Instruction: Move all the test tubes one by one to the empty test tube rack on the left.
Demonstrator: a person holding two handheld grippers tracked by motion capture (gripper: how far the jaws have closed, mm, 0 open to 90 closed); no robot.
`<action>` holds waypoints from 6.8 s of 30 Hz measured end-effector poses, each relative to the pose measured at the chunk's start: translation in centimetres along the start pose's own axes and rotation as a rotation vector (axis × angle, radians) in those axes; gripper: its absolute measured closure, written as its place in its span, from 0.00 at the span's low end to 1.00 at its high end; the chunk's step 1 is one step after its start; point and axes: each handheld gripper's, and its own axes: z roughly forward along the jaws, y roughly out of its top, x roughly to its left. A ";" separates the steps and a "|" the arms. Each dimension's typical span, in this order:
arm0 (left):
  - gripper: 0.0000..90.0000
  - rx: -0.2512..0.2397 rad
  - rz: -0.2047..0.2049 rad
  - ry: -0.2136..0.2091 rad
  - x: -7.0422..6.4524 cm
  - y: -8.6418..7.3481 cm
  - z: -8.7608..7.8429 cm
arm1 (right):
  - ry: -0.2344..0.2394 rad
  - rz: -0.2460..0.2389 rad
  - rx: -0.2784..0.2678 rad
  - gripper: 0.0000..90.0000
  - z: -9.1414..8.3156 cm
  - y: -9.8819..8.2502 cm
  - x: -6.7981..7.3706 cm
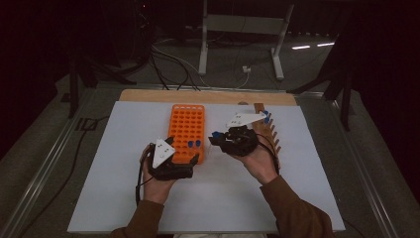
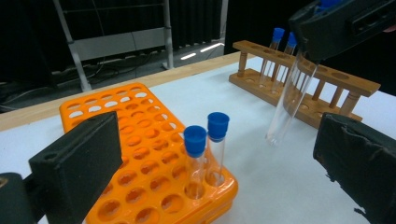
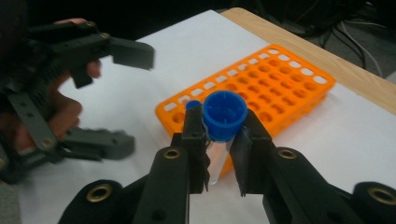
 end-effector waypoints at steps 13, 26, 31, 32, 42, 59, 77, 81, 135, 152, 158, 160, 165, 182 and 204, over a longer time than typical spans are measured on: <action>0.37 -0.005 0.039 -0.061 -1.1 0.2 0.3 | 0.078 -0.012 0.011 0.85 1.7 0.5 2.2; 0.84 0.010 0.073 -0.133 -1.4 -0.1 0.5 | 0.103 -0.030 0.023 0.85 2.6 0.6 3.3; 0.87 0.016 0.086 -0.140 -1.5 -0.2 0.6 | 0.106 -0.023 0.031 0.85 2.7 0.6 3.2; 0.87 0.017 0.086 -0.140 -1.5 -0.2 0.6 | 0.107 -0.021 0.035 0.84 2.7 0.6 3.2; 0.87 0.002 0.047 -0.093 -0.2 -0.5 0.2 | 0.067 0.004 -0.013 0.42 0.9 0.5 1.9; 0.87 -0.006 0.023 0.037 1.8 -1.4 0.6 | -0.022 -0.016 -0.069 0.07 -2.0 -2.4 -0.5; 0.87 0.041 -0.041 0.072 2.5 -3.1 3.9 | -0.114 0.029 -0.105 0.01 -6.0 -6.2 -3.6; 0.87 0.073 -0.034 0.063 2.5 -3.7 4.1 | -0.124 0.051 -0.116 0.01 -6.8 -6.8 -4.3; 0.42 0.061 -0.093 0.036 3.9 -2.9 -0.9 | -0.340 0.161 -0.099 0.04 -6.1 -8.2 -10.0; 0.01 0.059 -0.120 0.052 4.3 -2.8 -2.9 | -0.434 0.219 -0.066 0.36 -3.7 -7.4 -12.7; 0.01 0.068 -0.130 0.058 4.5 -2.9 -2.8 | -0.448 0.256 -0.041 0.64 -2.8 -8.1 -14.0; 0.01 0.073 -0.133 0.062 4.6 -3.0 -2.7 | -0.450 0.262 -0.035 0.70 -2.7 -8.2 -14.3; 0.01 0.079 -0.131 0.068 4.6 -3.1 -2.6 | -0.453 0.281 -0.026 0.77 -2.1 -8.5 -14.9; 0.01 0.081 -0.134 0.078 4.6 -3.1 -2.7 | -0.483 0.284 -0.005 0.84 -1.2 -9.1 -15.6; 0.01 0.080 -0.132 0.081 4.6 -3.2 -2.7 | -0.502 0.278 0.011 0.85 -1.5 -8.5 -15.5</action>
